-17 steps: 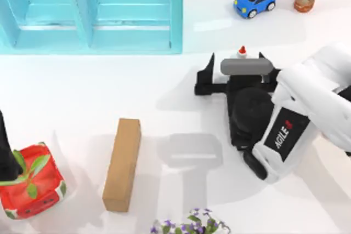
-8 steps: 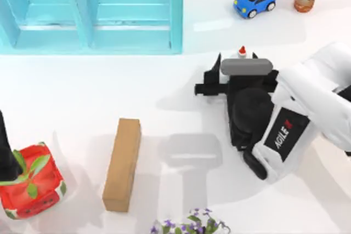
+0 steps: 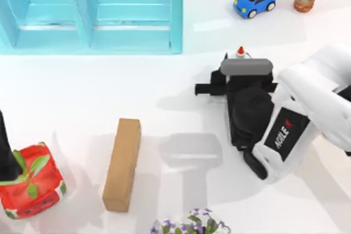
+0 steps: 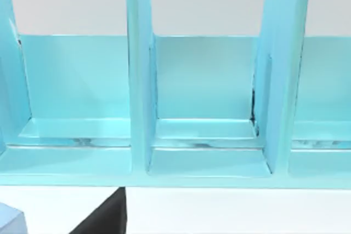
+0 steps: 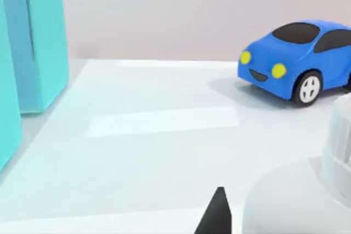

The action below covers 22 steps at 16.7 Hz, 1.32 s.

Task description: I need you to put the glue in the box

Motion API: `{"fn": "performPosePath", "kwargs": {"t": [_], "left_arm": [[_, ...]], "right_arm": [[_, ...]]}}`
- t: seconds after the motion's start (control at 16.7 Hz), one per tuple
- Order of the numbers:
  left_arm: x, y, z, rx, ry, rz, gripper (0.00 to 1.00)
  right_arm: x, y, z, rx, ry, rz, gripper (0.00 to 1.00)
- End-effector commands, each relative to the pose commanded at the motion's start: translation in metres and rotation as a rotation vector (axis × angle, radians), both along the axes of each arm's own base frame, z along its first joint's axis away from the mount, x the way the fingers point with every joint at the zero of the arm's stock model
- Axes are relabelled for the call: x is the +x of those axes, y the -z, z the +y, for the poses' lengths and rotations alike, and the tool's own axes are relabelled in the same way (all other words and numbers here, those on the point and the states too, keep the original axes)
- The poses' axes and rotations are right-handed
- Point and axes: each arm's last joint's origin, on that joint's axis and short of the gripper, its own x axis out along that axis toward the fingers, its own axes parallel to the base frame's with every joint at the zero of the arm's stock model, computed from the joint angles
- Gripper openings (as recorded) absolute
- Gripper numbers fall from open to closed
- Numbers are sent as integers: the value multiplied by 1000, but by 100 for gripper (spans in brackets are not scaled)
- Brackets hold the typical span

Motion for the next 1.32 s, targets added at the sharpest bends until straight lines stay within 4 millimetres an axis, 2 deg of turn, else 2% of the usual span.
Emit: {"fn": "performPosePath", "kwargs": {"t": [0.6,0.78,1.14,1.32], "left_arm": [[0,0,0,0,0,0,100],[0,0,0,0,0,0,100],[0,0,0,0,0,0,100],[0,0,0,0,0,0,100]], "right_arm": [[0,-5,1,4,-1,-4,0],[3,-27,2,3,-2,-5,0],[1,-84,2,-1,-3,1,0],[-1,-100,1,1,-2,-1,0]]}}
